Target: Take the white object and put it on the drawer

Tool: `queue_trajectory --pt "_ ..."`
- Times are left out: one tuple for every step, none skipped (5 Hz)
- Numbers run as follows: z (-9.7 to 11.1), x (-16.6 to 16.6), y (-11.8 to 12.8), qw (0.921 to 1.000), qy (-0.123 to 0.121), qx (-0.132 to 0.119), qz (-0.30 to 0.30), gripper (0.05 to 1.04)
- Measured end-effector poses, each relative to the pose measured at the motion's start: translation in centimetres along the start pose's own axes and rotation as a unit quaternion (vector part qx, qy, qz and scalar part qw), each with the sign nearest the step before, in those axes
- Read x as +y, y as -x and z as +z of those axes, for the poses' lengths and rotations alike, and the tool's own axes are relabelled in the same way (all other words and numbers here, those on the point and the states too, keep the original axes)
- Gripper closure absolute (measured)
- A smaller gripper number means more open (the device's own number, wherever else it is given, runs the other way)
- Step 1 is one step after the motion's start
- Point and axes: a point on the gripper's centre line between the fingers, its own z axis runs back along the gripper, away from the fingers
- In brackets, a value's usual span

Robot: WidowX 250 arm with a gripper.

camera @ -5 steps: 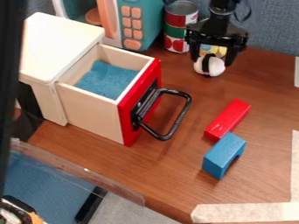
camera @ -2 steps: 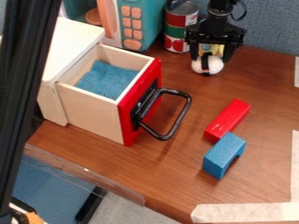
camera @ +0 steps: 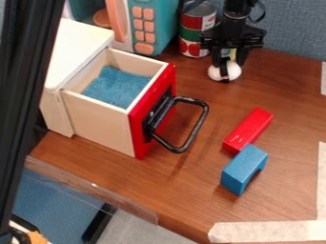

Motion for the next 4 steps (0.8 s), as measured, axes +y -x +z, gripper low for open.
queue_trajectory --pt "0.2 0.2 0.6 1.0 0.002 0.006 0.002 0.608" --pt "1.1 0.4 1.2 0.9999 0.01 0.009 -0.005 0.678" --pt "2.5 0.8 1.8 0.9997 0.017 0.005 -0.019 0.842" --pt "4.7 1.0 1.8 0.9991 0.033 -0.012 -0.025 0.99"
